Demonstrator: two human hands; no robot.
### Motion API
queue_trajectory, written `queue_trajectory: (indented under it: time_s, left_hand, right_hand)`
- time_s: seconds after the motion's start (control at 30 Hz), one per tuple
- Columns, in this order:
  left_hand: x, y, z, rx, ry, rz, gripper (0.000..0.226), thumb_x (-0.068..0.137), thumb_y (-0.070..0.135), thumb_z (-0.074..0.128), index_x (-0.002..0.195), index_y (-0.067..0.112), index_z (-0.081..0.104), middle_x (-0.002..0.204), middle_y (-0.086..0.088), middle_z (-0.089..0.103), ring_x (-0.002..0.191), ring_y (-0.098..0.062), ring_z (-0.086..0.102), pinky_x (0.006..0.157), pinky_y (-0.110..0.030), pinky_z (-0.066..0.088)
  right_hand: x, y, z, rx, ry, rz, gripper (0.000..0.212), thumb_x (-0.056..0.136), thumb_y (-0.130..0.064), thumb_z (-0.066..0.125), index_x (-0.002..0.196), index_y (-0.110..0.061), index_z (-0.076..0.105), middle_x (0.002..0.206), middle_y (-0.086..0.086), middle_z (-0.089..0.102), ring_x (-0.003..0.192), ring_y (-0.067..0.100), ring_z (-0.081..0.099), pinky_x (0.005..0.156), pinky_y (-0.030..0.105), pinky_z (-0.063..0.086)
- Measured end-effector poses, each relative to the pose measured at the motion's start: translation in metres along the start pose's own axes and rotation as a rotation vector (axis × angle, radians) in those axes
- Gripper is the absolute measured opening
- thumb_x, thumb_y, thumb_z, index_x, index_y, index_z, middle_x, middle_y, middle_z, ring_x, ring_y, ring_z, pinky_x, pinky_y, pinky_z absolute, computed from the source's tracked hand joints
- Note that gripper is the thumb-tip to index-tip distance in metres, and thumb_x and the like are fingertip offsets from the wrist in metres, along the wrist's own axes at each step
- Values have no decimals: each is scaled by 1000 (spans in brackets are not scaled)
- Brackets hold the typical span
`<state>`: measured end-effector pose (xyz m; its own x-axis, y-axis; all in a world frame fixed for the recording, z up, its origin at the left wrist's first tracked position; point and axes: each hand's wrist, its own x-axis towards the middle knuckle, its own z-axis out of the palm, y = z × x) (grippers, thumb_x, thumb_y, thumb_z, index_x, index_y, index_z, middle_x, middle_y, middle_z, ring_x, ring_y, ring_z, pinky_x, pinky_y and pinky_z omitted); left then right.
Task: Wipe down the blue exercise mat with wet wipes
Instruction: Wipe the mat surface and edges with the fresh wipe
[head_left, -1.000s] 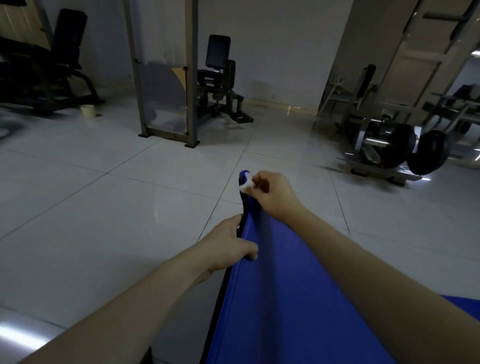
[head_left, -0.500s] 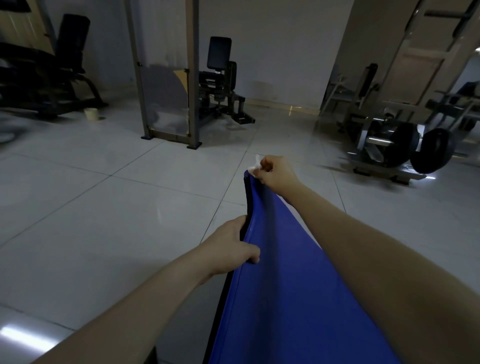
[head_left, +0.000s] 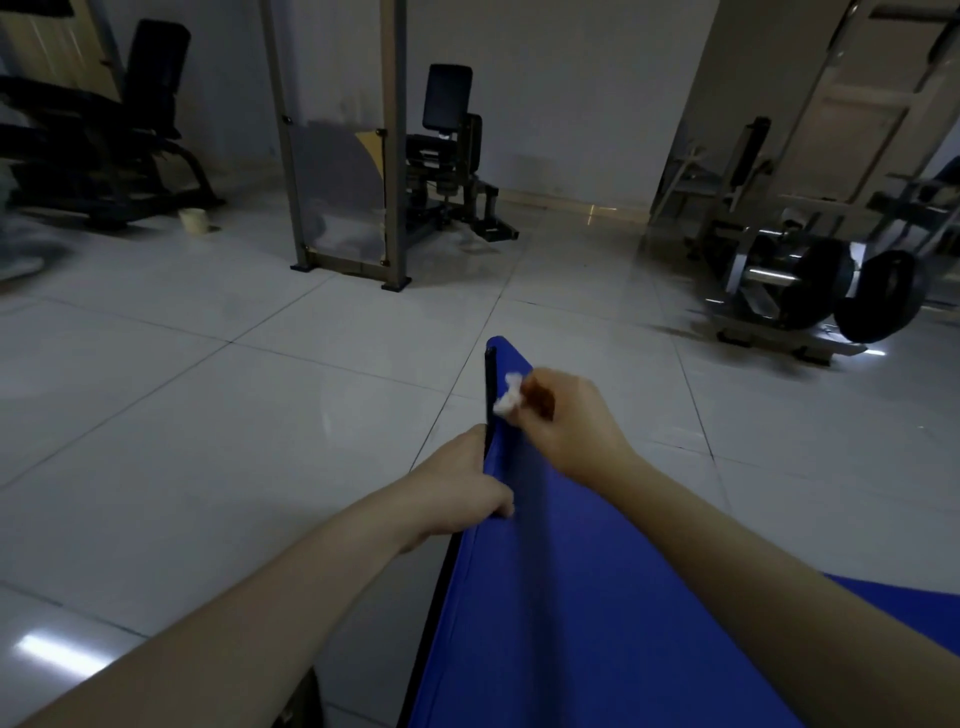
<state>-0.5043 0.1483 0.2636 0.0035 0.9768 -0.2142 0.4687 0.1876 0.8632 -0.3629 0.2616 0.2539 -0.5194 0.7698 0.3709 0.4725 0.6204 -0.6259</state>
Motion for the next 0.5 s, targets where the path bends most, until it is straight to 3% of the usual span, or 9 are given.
queue_trajectory:
  time_s: [0.07, 0.13, 0.27, 0.4, 0.5]
  left_hand:
    - [0, 3, 5, -13, -35, 19, 41, 81, 7, 67, 116, 23, 51, 105, -1, 65, 91, -17, 63, 78, -33, 57]
    - [2, 6, 8, -11, -42, 26, 38, 82, 6, 66, 113, 23, 51, 102, -1, 64, 86, -16, 63, 73, -30, 54]
    - [5, 9, 12, 33, -42, 14, 40, 82, 8, 66, 116, 21, 50, 106, -3, 63, 90, -17, 62, 79, -33, 57]
    - [7, 7, 13, 78, 9, -4, 57, 82, 7, 69, 132, 21, 45, 120, 1, 59, 107, -16, 59, 94, -38, 56]
    - [5, 8, 11, 65, 16, 9, 72, 83, 4, 69, 144, 26, 37, 128, 5, 55, 111, -12, 54, 90, -29, 50]
  right_hand:
    - [33, 4, -5, -88, 134, 84, 15, 97, -20, 64, 84, -19, 58, 70, -7, 61, 63, 9, 56, 60, 29, 46]
    - [57, 6, -6, -90, 165, 149, 11, 98, -19, 62, 89, -19, 57, 70, -9, 57, 63, 8, 53, 58, 26, 40]
    - [54, -2, -4, -148, 30, 141, 7, 98, -14, 61, 91, -13, 61, 67, -9, 55, 60, 7, 50, 60, 24, 38]
    - [7, -23, -11, -50, -81, 71, 15, 97, -3, 55, 102, -13, 66, 86, 1, 72, 80, 13, 69, 74, 30, 57]
    - [-31, -32, -11, -59, -162, -2, 21, 94, -3, 56, 92, -23, 62, 77, -8, 66, 70, 10, 64, 65, 27, 54]
